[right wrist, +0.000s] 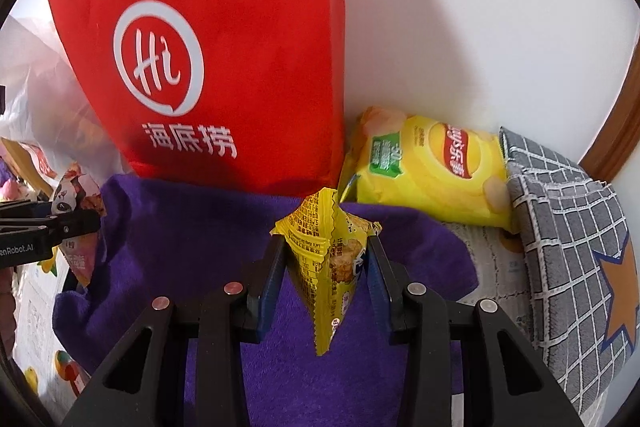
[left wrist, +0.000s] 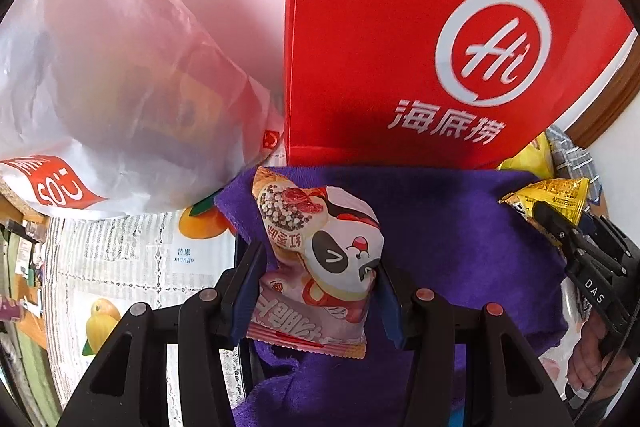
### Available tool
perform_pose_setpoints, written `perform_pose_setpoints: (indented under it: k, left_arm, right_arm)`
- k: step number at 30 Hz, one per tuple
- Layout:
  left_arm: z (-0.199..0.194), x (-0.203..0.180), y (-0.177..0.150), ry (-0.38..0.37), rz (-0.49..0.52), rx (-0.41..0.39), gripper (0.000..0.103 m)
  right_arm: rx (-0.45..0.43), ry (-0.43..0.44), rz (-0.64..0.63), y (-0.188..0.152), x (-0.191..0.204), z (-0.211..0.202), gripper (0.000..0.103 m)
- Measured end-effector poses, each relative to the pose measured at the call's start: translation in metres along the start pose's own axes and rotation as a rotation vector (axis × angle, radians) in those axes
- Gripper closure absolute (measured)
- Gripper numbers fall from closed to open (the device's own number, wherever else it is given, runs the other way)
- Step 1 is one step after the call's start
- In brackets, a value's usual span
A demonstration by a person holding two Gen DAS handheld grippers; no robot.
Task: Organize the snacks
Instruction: 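Carry both packets over the purple towel with both grippers, then release the yellow packet onto the towel with the right gripper while the left releases the panda packet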
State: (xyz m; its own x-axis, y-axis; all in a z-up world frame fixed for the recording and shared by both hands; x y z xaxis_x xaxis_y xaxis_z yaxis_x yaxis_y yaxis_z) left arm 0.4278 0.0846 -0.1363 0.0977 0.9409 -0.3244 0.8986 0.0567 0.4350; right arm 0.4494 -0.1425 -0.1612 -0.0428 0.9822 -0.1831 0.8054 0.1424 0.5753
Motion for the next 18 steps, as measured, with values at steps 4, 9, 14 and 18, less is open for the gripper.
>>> perform_pose_setpoints:
  k: [4,9,14,18]
  left_arm:
    - [0.006,0.002,-0.001,0.007,-0.014,0.019,0.053]
    - [0.014,0.002,-0.003,0.013,-0.016,0.041,0.053]
    - [0.020,0.003,-0.004,0.012,-0.019,0.057,0.053]
    - [0.023,0.004,-0.003,0.012,-0.014,0.063,0.053]
  right_arm:
    - [0.023,0.008,-0.012,-0.003,0.004,0.005,0.063]
    - [0.045,0.010,-0.036,-0.007,0.011,0.010,0.063]
    - [0.065,0.007,-0.051,-0.010,0.016,0.016,0.063]
    - [0.067,0.008,-0.060,-0.011,0.018,0.017,0.063]
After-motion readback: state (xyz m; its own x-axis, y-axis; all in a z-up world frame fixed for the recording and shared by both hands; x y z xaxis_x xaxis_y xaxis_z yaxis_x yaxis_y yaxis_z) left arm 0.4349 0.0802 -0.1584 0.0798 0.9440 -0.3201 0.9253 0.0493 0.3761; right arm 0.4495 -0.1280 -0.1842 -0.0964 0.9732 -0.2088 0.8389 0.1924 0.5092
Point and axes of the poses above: each gripper's, at about its wrist camera, not at the fingertips, and z roughly the way its jaws point, x to its left, y to its top, the point moved 3 cm from there along z, roughly the way its jaws point, and after that the axes turned 15 degrees about -y, right-handed, at the moved point
